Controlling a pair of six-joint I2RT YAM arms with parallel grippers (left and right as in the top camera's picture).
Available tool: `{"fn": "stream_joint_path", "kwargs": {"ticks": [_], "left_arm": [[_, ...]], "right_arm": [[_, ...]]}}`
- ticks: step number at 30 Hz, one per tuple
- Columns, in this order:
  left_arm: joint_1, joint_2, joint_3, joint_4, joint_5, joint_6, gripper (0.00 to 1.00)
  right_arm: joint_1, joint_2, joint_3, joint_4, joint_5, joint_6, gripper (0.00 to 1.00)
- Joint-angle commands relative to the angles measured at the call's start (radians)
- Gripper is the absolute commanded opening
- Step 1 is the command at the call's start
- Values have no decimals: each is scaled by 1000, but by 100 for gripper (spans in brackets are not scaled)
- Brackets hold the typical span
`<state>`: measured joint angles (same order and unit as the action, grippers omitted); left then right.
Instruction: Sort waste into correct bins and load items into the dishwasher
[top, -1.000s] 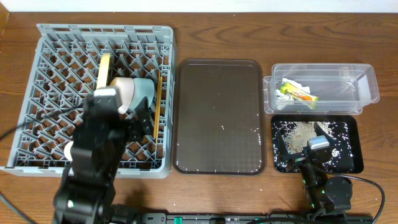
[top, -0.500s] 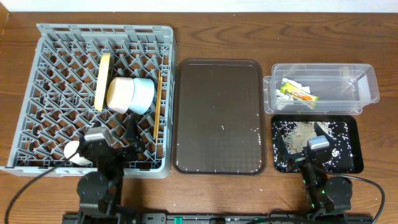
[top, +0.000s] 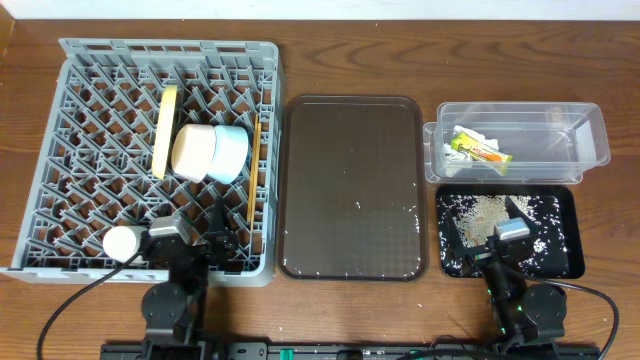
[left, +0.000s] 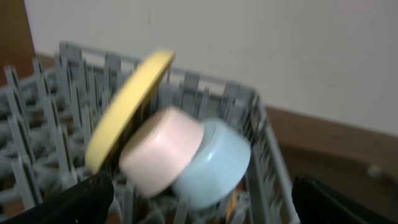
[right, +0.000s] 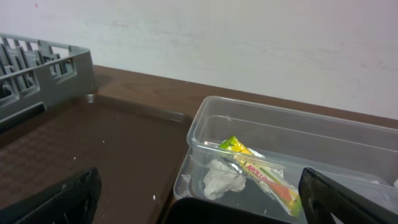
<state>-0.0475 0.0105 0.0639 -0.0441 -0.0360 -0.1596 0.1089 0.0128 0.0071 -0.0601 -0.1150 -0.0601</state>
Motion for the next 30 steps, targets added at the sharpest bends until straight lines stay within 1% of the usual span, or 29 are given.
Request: {"fn": "stream_joint_path", "kwargs": {"ticks": [1, 2, 30], "left_arm": [[5, -9, -62, -1, 6, 5, 92], [5, -8, -60, -35, 6, 6, 93], [5, -6, -60, -26, 6, 5, 92]], "right_arm": [[-5, -2, -2, -4, 3, -8, 99], [-5, -2, -2, -4, 3, -8, 99], [-5, -2, -2, -4, 3, -8, 99]]}}
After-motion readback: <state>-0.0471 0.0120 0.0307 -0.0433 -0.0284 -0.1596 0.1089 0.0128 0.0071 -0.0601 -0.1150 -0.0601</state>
